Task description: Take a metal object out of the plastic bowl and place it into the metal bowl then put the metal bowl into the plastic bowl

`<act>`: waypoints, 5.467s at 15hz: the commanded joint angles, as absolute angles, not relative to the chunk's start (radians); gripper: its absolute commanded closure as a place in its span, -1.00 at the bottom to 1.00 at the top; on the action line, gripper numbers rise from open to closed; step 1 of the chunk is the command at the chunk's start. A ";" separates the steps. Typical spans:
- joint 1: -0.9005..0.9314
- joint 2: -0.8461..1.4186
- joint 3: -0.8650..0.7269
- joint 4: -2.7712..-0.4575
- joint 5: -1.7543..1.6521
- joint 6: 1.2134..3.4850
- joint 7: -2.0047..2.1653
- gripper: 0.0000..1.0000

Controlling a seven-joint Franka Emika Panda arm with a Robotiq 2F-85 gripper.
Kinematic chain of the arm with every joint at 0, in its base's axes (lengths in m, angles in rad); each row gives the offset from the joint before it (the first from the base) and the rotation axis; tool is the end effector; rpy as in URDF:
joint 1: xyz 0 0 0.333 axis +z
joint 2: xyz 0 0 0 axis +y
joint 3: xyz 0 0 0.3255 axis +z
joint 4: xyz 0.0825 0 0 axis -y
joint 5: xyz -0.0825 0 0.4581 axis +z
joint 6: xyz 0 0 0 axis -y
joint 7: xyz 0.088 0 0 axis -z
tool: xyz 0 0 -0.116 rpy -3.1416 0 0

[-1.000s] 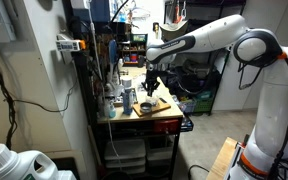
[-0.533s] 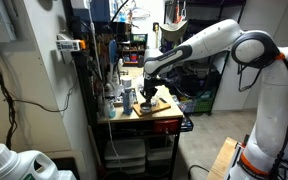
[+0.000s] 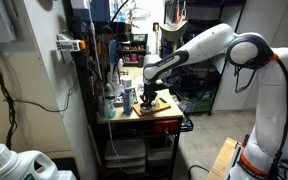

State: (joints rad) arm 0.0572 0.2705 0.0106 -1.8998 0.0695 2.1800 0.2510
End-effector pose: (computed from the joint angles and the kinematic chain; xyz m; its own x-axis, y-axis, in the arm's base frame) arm 0.6787 0.0490 0.3192 0.9752 -0.2211 -0.0067 -0.2211 -0.9734 -0.0604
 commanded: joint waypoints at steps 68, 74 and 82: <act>-0.059 0.230 -0.073 -1.856 0.149 2.203 0.337 -0.21; -0.048 0.118 -0.075 -1.890 0.116 2.172 0.354 -1.00; -0.059 -0.116 -0.065 -1.944 0.098 1.843 0.639 -1.00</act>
State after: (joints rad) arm -0.0516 -0.0216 -0.0701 -1.8830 0.1303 1.9182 0.4889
